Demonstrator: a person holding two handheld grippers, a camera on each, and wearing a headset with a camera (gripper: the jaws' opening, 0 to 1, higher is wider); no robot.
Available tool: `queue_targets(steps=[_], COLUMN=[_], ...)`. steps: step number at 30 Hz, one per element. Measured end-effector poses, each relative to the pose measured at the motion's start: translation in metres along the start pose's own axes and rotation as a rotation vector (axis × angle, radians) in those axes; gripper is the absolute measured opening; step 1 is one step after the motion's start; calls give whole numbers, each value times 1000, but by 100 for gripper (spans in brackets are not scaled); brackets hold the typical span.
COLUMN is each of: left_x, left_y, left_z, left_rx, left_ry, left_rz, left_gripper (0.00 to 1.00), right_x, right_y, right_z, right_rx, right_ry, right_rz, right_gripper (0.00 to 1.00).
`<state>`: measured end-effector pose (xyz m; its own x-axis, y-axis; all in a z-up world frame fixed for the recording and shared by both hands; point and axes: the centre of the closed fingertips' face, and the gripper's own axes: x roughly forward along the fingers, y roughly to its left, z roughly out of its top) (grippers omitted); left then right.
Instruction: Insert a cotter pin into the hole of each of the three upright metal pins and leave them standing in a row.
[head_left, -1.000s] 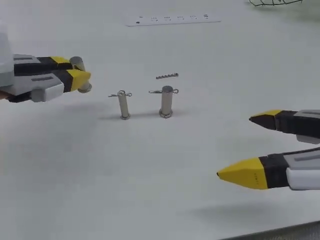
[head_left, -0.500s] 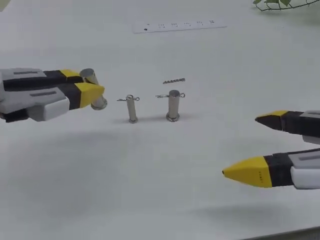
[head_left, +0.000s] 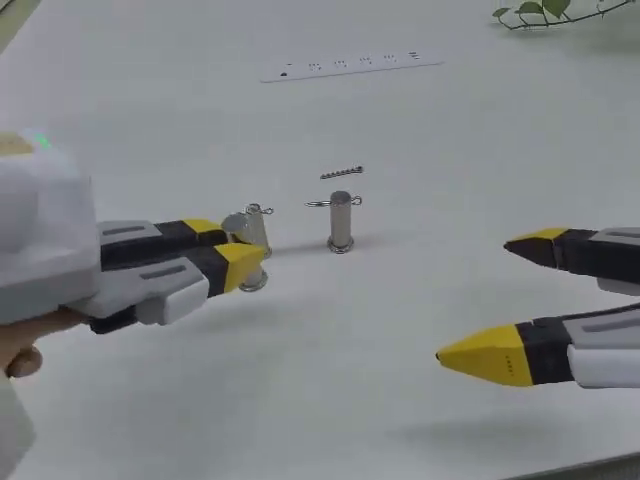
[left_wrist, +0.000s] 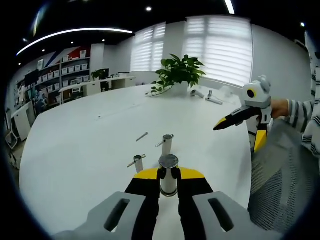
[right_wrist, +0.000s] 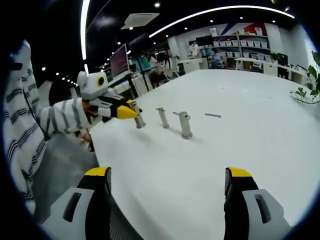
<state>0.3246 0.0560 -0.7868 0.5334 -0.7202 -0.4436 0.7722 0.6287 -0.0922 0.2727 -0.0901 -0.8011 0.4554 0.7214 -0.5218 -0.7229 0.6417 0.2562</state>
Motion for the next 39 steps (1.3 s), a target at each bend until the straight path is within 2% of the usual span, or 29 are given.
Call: queue_targets(steps=[2,10,12,20,31,39], left_x=[2,14,18,30,33,31], left_y=[-2,-8,-11,-15,-15,-15], left_z=[-2,-13,-17,-25,-32,-34], left_rx=[-10,34,25,24,23,31], left_ry=[7,51,64,76,91,95], left_rz=[0,17,5,5,10,17], left_gripper=[11,11,11,11,11,11], right_x=[0,3,4,5,4,4], right_y=[0,4,6,10,15,19], right_z=[1,2,2,-1,-1,-8], right_rx=[-2,-5,-2,4,2,11], right_ry=[-3,-12,-13,-11,-8,5], right_rz=[0,10,14,24,29,29], right_gripper=[95,95,95,94,94,94])
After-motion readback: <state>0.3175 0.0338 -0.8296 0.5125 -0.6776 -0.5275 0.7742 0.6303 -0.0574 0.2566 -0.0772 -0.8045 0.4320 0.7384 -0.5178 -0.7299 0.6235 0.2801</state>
